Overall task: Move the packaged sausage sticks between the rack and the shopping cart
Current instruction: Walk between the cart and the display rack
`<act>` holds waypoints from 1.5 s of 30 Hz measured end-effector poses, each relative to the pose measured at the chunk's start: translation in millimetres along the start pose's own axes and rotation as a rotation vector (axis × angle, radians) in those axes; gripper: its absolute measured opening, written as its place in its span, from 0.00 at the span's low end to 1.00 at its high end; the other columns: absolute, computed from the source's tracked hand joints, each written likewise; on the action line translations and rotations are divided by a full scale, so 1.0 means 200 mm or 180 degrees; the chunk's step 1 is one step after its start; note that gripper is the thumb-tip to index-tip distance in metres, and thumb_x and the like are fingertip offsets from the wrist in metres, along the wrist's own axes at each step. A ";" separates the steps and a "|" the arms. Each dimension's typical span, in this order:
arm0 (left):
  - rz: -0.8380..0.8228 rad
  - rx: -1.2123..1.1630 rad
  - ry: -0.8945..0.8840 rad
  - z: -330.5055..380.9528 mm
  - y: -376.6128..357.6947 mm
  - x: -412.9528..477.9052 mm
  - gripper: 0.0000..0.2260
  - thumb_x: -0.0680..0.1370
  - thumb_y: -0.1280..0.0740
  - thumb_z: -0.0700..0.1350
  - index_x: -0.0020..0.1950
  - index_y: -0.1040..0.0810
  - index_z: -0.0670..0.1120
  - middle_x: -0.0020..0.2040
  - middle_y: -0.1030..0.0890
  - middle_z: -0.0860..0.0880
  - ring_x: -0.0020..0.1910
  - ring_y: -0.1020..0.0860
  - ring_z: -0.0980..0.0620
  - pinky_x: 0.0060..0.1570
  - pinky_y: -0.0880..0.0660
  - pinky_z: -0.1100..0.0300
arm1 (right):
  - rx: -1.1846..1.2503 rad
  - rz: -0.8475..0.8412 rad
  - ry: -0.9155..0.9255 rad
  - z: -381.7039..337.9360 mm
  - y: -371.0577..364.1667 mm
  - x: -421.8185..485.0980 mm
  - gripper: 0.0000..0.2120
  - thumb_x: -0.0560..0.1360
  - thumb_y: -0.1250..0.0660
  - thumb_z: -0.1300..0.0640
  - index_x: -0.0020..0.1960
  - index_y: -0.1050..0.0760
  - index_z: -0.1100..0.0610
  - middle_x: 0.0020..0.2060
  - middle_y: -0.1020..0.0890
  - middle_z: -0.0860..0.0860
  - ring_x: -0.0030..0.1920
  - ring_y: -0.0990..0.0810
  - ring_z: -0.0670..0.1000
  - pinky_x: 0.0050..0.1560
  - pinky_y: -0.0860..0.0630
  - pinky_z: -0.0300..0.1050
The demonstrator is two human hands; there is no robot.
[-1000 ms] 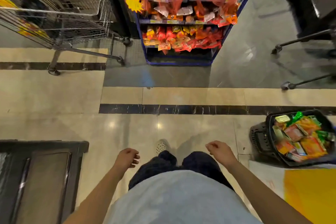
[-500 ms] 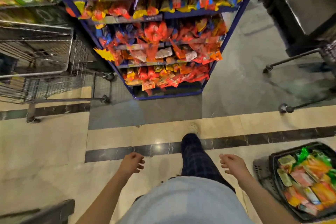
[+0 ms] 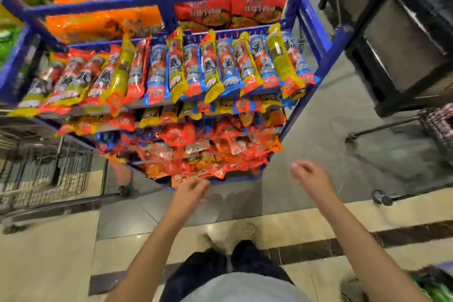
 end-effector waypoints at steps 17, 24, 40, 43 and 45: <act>0.0925 0.2540 -0.1902 1.55 -0.34 0.30 0.14 0.80 0.40 0.52 0.56 0.28 0.42 0.43 0.27 0.47 0.42 0.27 0.43 0.38 0.32 0.53 | -0.2203 0.1085 0.1423 -1.29 0.11 0.31 0.16 0.75 0.35 0.46 0.55 0.24 0.57 0.51 0.18 0.57 0.53 0.21 0.62 0.47 0.25 0.51; 0.1030 0.2837 -0.1292 1.60 -0.37 0.45 0.10 0.77 0.36 0.49 0.50 0.29 0.43 0.47 0.22 0.44 0.46 0.23 0.42 0.40 0.27 0.52 | -0.2227 0.0937 0.0956 -1.27 0.07 0.35 0.22 0.75 0.34 0.43 0.60 0.28 0.59 0.56 0.20 0.59 0.58 0.23 0.63 0.53 0.26 0.53; 0.0671 0.1613 -0.0677 1.64 -0.33 0.44 0.22 0.74 0.37 0.64 0.40 0.26 0.44 0.33 0.26 0.49 0.35 0.24 0.47 0.39 0.25 0.55 | -0.1076 0.0904 0.1046 -1.34 0.24 0.38 0.17 0.71 0.33 0.43 0.36 0.26 0.57 0.33 0.23 0.52 0.38 0.27 0.57 0.38 0.34 0.44; 0.0590 0.0768 -0.0538 1.65 -0.27 0.38 0.27 0.73 0.36 0.63 0.60 0.24 0.43 0.38 0.25 0.49 0.37 0.25 0.49 0.44 0.23 0.52 | -0.0496 0.0946 0.1021 -1.34 0.30 0.35 0.18 0.68 0.35 0.44 0.34 0.26 0.61 0.27 0.23 0.52 0.32 0.25 0.54 0.32 0.32 0.47; 0.0480 0.0145 -0.0436 1.64 -0.22 0.32 0.27 0.68 0.35 0.64 0.56 0.24 0.44 0.44 0.20 0.46 0.43 0.21 0.47 0.48 0.25 0.54 | 0.0501 0.0660 0.0958 -1.32 0.29 0.33 0.16 0.68 0.34 0.46 0.36 0.26 0.60 0.28 0.22 0.53 0.30 0.26 0.52 0.32 0.29 0.47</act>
Point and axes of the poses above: each hand's wrist, its own x-axis towards the middle knuckle, its own y-axis out of the back of the hand, z = x × y, the point moved 6 cm from there along x, towards the middle knuckle
